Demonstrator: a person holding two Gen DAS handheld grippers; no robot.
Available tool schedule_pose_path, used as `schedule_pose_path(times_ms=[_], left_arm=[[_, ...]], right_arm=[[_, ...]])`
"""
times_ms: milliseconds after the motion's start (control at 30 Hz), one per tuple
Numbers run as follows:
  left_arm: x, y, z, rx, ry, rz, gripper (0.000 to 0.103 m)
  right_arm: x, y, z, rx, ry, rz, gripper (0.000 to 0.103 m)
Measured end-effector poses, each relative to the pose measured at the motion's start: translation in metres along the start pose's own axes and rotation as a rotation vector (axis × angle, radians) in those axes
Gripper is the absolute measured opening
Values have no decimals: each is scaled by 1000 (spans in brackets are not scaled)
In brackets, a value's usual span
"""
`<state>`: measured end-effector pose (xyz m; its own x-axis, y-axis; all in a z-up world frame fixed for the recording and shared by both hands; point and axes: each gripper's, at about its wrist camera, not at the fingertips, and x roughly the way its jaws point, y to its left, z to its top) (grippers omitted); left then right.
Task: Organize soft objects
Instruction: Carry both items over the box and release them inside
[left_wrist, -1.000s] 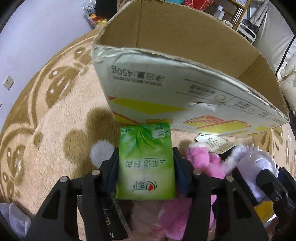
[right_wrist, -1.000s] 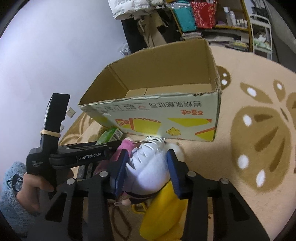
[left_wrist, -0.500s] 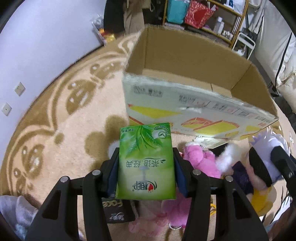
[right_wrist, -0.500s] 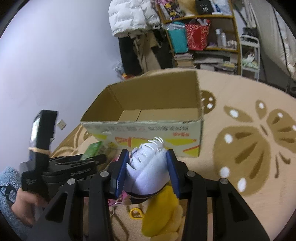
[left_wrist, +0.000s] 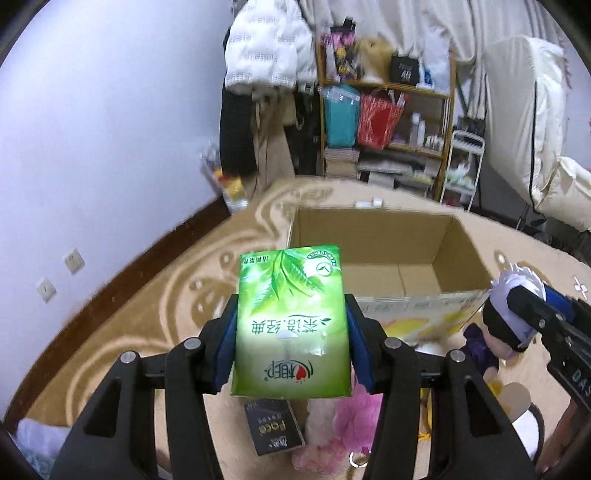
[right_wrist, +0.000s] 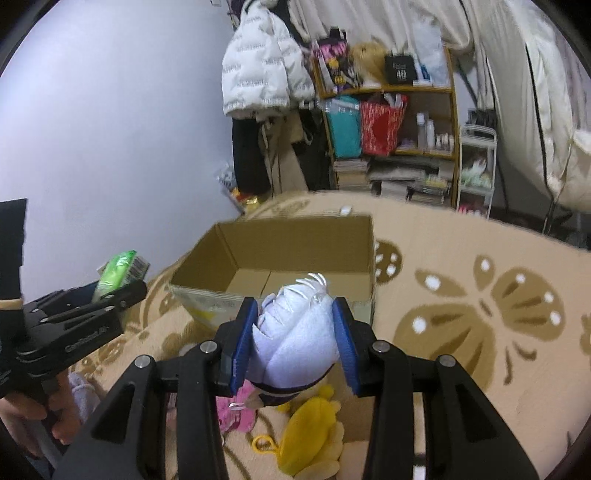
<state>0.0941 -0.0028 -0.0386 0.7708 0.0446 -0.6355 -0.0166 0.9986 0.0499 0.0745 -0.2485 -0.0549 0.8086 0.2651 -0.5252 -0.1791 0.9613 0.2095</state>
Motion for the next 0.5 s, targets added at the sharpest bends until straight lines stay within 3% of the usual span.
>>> schedule_pose_path(times_ms=[267,500], left_arm=[[-20,1,32,6,-132,-6,51],[-6,2,55,23,-167,0,51]], right_arm=[[-10,3,33,-48,-99,-38,44],[-3,6,69,-76,-157,-51,44]])
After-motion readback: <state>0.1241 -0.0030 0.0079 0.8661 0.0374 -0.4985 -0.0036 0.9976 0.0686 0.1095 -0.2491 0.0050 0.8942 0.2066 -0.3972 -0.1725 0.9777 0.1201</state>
